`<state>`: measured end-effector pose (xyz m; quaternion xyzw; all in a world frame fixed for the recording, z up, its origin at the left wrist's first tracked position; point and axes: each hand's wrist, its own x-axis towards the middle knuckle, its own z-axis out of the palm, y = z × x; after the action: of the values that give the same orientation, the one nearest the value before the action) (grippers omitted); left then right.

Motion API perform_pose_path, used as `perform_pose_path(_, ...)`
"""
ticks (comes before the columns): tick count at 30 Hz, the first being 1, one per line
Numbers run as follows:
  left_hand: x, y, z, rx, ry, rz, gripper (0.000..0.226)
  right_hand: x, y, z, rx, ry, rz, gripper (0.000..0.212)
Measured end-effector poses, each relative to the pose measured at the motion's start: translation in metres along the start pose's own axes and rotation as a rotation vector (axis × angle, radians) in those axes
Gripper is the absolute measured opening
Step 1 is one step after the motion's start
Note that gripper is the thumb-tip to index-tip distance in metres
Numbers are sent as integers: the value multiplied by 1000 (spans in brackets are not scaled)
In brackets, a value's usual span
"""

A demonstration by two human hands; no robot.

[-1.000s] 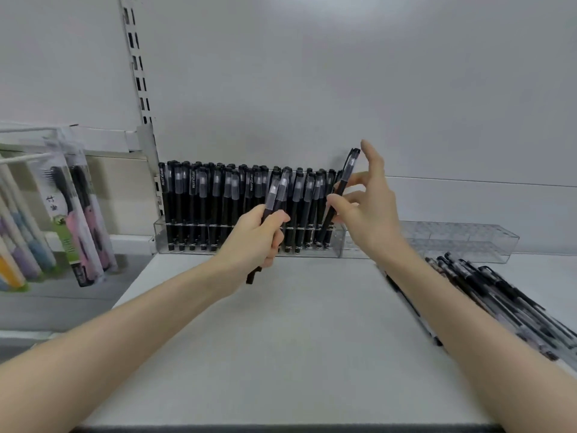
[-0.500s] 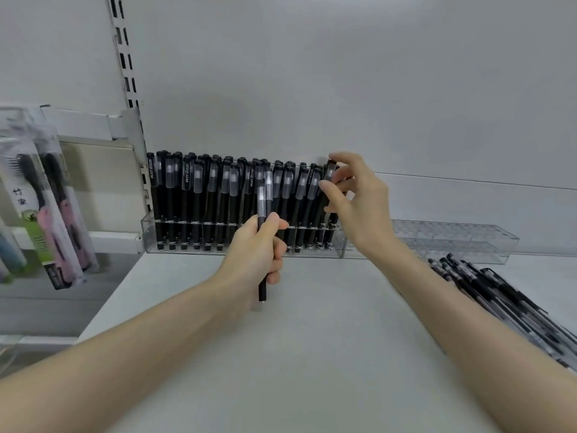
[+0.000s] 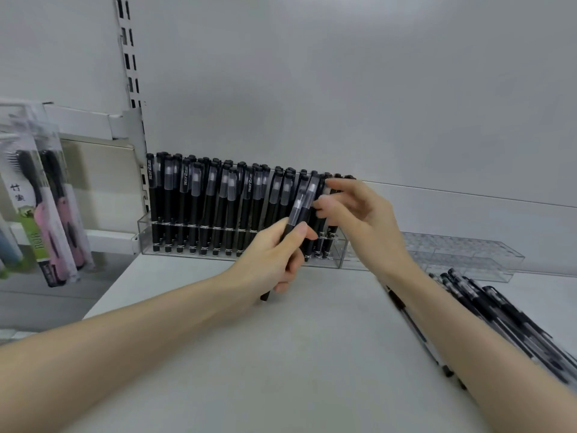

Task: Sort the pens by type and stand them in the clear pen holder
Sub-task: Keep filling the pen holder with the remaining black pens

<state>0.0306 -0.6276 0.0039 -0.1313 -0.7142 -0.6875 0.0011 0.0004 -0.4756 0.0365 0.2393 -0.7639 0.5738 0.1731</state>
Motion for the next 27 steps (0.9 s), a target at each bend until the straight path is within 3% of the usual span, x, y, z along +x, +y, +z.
perform_pose_path(7, -1, -7, 4, 8, -117, -5, 28, -4, -3, 1, 212, -23, -18, 25)
perform_pose_path(10, -2, -7, 4, 52, -75, 7, 28, -2, -9, 1, 207, 32, -39, 28)
perform_pose_path(16, 4, -11, -5, 76, 229, 26, 29, 7, -9, -20, 22, 375, -249, 31)
perform_pose_path(22, 4, -16, -1, 86, 252, 0, 26, 11, 8, -15, -146, 378, -265, 33)
perform_pose_path(27, 1, -18, -1, 128, 247, 106, 21, 15, 10, -15, -235, 330, -256, 33)
